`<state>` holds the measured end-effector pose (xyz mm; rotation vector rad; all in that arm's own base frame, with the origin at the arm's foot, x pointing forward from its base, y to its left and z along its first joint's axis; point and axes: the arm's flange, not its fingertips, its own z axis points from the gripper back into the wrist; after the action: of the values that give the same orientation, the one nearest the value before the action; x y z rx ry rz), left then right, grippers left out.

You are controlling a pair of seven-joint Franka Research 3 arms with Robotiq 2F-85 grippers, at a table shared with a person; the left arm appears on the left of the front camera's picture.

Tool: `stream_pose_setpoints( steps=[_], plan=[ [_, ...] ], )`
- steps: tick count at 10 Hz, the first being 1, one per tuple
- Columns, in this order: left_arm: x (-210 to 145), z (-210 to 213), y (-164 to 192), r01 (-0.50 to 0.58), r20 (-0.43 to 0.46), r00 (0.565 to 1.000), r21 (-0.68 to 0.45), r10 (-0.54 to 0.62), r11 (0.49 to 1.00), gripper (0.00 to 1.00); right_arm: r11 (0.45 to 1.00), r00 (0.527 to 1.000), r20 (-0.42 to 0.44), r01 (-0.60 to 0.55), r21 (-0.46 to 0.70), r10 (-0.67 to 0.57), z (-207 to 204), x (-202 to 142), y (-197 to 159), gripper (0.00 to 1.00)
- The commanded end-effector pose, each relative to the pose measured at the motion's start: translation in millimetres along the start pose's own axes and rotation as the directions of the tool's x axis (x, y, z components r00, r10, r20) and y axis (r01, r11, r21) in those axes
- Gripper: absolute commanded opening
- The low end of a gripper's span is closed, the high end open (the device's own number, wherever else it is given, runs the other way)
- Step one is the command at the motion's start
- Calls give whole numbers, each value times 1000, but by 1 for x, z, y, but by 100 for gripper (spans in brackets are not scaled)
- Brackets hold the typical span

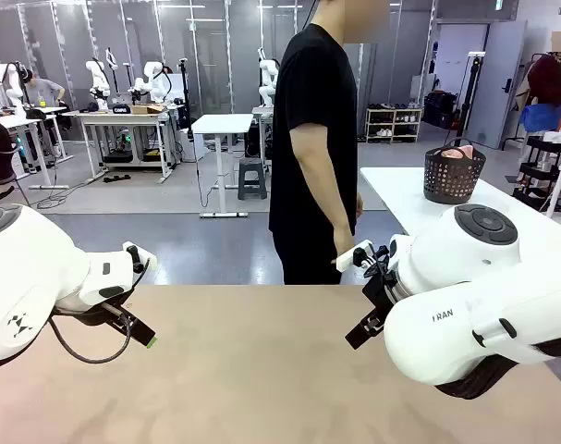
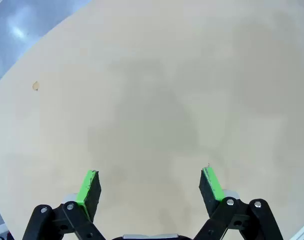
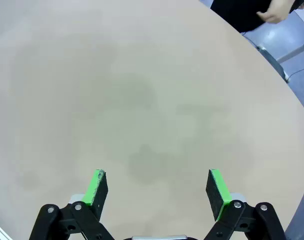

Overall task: Fold the towel.
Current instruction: Grab the top end of the 100 cm Hotel Towel extended by the human.

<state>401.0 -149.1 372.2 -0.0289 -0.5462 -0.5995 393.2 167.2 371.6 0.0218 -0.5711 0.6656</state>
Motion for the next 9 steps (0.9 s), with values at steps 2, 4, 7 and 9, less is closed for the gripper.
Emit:
stream_pose_setpoints(
  steps=[2,4,7,9],
  plan=[
    [0,0,0,0,0,1000,0,0,1000,100,1000,1000,0,0,0,0,0,0,0,100],
    [0,0,0,0,0,1000,0,0,1000,100,1000,1000,0,0,0,0,0,0,0,100],
    [0,0,0,0,0,1000,0,0,1000,100,1000,1000,0,0,0,0,0,0,0,100],
    [0,0,0,0,0,1000,0,0,1000,100,1000,1000,0,0,0,0,0,0,0,100]
  ],
)
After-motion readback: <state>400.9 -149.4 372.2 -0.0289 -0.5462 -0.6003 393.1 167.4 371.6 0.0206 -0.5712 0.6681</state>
